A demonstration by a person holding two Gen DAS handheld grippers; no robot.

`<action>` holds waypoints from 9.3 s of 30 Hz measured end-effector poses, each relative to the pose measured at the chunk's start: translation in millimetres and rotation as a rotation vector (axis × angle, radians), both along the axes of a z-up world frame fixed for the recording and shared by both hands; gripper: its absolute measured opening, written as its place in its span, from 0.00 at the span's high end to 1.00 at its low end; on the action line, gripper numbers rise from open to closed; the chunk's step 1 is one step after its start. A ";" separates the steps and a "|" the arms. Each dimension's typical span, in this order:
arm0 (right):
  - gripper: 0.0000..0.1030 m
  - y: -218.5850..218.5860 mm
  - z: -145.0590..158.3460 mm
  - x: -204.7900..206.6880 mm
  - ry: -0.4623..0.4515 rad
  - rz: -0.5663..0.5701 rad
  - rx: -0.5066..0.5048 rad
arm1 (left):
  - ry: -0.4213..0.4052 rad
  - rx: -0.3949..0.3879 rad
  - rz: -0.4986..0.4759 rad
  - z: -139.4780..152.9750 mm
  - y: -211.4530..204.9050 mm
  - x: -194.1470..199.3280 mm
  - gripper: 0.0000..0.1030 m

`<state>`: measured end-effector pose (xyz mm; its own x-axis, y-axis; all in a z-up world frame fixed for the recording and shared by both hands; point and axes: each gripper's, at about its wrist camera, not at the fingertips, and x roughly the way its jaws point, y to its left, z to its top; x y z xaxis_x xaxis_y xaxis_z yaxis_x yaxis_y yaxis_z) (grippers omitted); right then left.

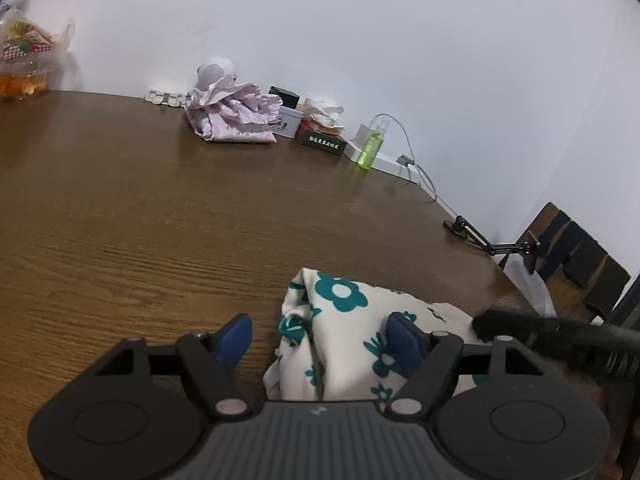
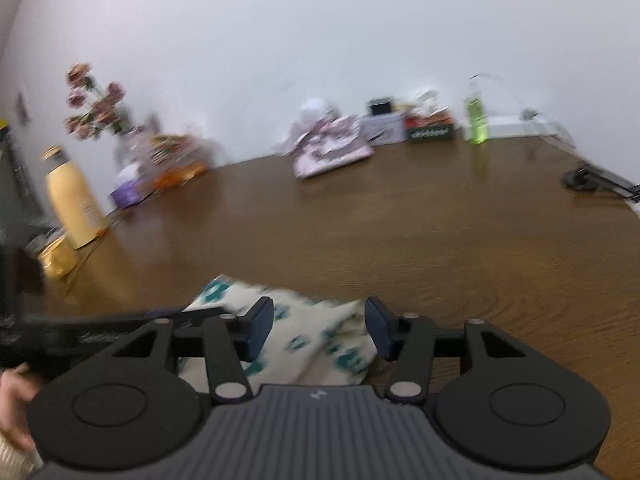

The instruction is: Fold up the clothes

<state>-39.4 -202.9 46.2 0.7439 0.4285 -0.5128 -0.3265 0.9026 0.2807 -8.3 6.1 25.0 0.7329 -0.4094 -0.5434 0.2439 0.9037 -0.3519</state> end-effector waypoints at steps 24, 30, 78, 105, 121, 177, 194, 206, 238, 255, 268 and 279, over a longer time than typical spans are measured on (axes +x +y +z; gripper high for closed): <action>0.15 30.1 0.6 -69.9 -0.158 0.251 -0.323 | -0.221 0.218 -0.320 26.7 2.7 -78.1 0.16; 0.40 26.5 -23.3 -38.7 -0.025 0.205 -0.250 | -0.204 0.290 -0.373 18.5 -15.7 -42.6 0.41; 0.48 -40.1 -23.2 383.2 0.068 -0.071 -0.261 | -0.108 0.313 -0.227 -0.1 -102.1 376.9 0.37; 0.00 -2.4 -28.2 35.7 0.077 -0.265 -0.224 | 0.010 0.388 0.251 4.4 -10.6 -4.9 0.04; 0.00 39.0 -48.8 30.5 0.058 -0.314 -0.324 | 0.018 0.390 0.273 -9.3 -18.3 -5.0 0.00; 0.00 42.8 -48.1 31.8 0.071 -0.268 -0.288 | 0.021 0.388 0.231 -11.1 -30.3 8.7 0.00; 0.00 42.6 -47.9 31.8 0.072 -0.268 -0.288 | 0.023 0.385 0.233 -11.1 -30.5 8.2 0.00; 0.01 42.4 -48.0 31.7 0.073 -0.270 -0.284 | 0.023 0.384 0.233 -11.1 -30.7 8.2 0.00; 0.01 41.7 -48.3 31.9 0.073 -0.270 -0.283 | 0.024 0.383 0.235 -10.6 -31.2 7.3 0.00; 0.01 42.1 -49.2 32.3 0.074 -0.276 -0.284 | 0.025 0.382 0.235 -10.6 -31.3 7.2 0.00; 0.01 42.6 -49.4 32.1 0.074 -0.278 -0.284 | 0.024 0.383 0.235 -11.3 -31.5 7.2 0.00; 0.01 42.4 -49.4 32.5 0.074 -0.278 -0.285 | 0.023 0.383 0.232 -12.0 -31.2 8.7 0.00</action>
